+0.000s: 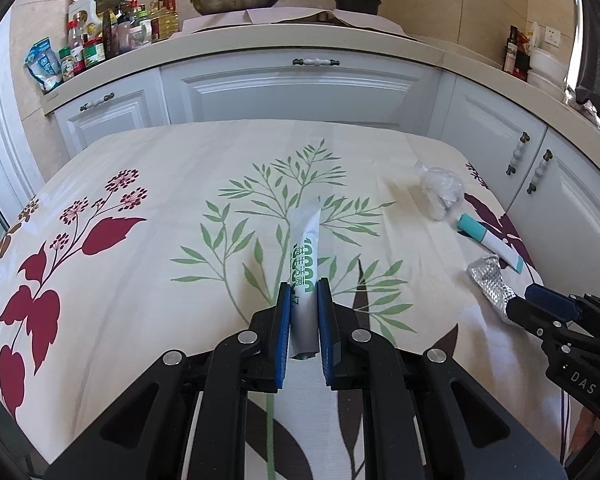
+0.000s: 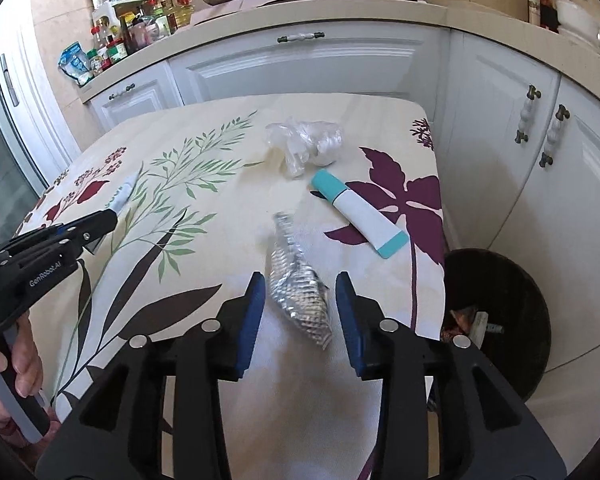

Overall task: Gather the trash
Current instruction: 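Lift the foil wrapper with the right gripper toward the bin while the left holds the tube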

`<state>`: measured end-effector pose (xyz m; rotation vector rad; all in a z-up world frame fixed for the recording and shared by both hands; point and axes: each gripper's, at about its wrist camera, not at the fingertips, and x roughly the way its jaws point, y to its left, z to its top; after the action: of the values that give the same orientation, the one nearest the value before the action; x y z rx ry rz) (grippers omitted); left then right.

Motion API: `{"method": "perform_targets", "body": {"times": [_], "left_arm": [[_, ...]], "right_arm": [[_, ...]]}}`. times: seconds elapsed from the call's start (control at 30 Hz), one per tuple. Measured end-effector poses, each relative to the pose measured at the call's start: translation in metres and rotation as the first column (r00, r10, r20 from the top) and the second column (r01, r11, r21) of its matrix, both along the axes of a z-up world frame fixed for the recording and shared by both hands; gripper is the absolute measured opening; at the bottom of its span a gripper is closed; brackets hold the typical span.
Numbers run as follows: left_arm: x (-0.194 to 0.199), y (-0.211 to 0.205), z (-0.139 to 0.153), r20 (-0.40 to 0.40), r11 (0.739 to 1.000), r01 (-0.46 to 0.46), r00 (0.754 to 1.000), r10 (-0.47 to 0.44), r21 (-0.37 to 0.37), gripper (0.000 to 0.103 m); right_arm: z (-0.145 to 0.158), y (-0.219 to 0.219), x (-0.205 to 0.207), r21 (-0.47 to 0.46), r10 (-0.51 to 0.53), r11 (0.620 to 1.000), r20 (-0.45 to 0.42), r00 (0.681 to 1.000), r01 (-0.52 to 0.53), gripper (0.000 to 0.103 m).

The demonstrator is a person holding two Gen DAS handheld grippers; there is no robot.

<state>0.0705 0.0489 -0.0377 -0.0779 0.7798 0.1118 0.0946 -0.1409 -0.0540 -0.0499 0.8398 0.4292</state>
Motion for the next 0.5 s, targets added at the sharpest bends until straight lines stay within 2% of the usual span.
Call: {"method": "perform_targets", "body": {"times": [0.23, 0.27, 0.33, 0.5], "left_arm": [[0.001, 0.008, -0.003, -0.009, 1.000, -0.015, 1.000, 0.015, -0.003, 0.014], [0.000, 0.009, -0.004, -0.012, 1.000, -0.014, 1.000, 0.014, -0.003, 0.014], [0.000, 0.009, -0.005, -0.015, 1.000, -0.012, 1.000, 0.012, -0.001, 0.014], [0.000, 0.006, -0.006, -0.018, 1.000, 0.001, 1.000, -0.001, 0.000, 0.014]], "right_arm": [[-0.007, 0.013, 0.009, -0.048, 0.019, 0.999, -0.018, 1.000, -0.020, 0.035], [-0.009, 0.014, 0.009, -0.056, 0.025, 0.998, -0.023, 0.999, -0.026, 0.033], [-0.010, 0.016, 0.008, -0.070, 0.030, 0.997, -0.022, 0.999, -0.031, 0.018], [-0.006, 0.010, 0.005, -0.052, 0.015, 0.999, -0.002, 1.000, -0.015, 0.018]]}}
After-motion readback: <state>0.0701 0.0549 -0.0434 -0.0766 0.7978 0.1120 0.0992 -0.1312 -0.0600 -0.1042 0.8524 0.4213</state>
